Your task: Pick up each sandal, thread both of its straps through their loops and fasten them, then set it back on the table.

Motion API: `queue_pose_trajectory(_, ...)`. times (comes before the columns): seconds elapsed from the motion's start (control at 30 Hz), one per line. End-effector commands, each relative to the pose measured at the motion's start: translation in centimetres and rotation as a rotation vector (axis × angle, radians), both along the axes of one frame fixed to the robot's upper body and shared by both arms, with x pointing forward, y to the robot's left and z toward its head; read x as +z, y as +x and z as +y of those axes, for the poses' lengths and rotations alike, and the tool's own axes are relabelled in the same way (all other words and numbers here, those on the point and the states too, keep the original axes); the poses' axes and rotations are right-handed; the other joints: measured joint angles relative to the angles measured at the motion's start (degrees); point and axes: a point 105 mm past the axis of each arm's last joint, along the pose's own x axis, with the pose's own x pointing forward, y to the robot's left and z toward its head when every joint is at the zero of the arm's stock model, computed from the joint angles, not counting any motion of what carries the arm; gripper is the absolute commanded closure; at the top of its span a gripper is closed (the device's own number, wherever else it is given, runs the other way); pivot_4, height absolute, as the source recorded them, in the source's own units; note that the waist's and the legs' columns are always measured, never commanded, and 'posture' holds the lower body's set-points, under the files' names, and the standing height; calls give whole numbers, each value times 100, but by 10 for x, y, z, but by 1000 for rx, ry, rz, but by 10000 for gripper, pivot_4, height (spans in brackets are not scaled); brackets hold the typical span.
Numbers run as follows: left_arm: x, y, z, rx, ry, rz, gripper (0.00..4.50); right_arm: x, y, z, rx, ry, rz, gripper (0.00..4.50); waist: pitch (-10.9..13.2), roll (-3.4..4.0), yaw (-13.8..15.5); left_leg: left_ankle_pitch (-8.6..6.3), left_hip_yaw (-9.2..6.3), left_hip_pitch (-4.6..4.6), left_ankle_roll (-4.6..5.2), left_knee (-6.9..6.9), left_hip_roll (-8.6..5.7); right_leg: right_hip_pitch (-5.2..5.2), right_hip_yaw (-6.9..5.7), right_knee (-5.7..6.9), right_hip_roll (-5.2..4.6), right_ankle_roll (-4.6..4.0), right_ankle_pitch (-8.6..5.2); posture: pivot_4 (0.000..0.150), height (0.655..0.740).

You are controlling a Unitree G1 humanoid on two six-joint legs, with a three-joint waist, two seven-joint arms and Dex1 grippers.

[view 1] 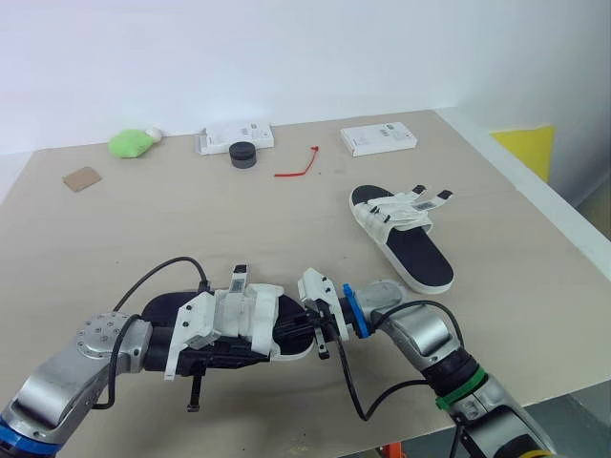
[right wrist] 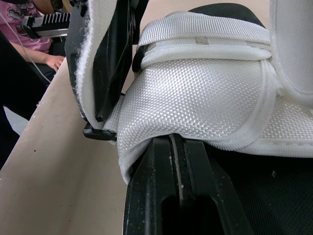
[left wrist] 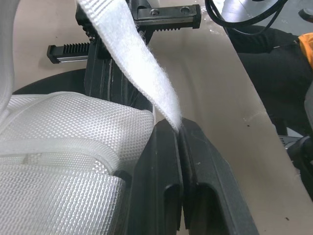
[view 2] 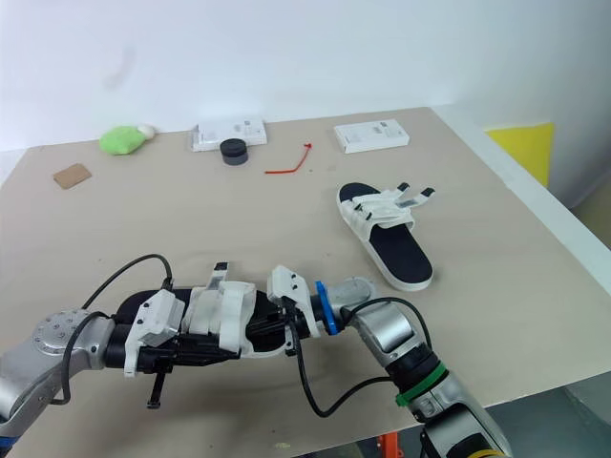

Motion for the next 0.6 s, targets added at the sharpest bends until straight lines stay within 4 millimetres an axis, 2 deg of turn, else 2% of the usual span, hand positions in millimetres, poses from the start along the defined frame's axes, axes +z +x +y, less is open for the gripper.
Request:
queue_pose_trajectory(0.03,-18,0,5,34,31,81,26998,-43,-2,-13,-53,-159,96,45000,-4,7,3,0,0,0,0,0,0,1,0,0,0,1,1,1500,7400)
queue_pose_trajectory(0.17,-8,3,6,53,-25,160,6578,-42,-1,-13,-56,-157,96,45000,-8,13,7,1,-1,3,0,1,-7,8,8,0,0,15,9,1500,7400)
queue_pose_trajectory(0.37,23,27,0,157,-176,387,6578,-43,-1,-13,-55,-157,93,45000,4,2,1,10,-5,4,2,12,-27,9,32,0,0,26,16,1500,7400)
queue_pose_trajectory(0.43,30,30,-3,163,-200,456,6578,-43,-1,-12,-56,-156,91,45000,11,-4,2,10,-5,-1,2,22,-30,10,35,0,0,51,30,1500,7400)
queue_pose_trajectory(0.6,35,36,-5,196,-197,509,6578,-42,0,-12,-60,-152,90,45000,17,-10,-5,9,-7,-11,0,38,-32,8,40,0,0,57,36,1500,7400)
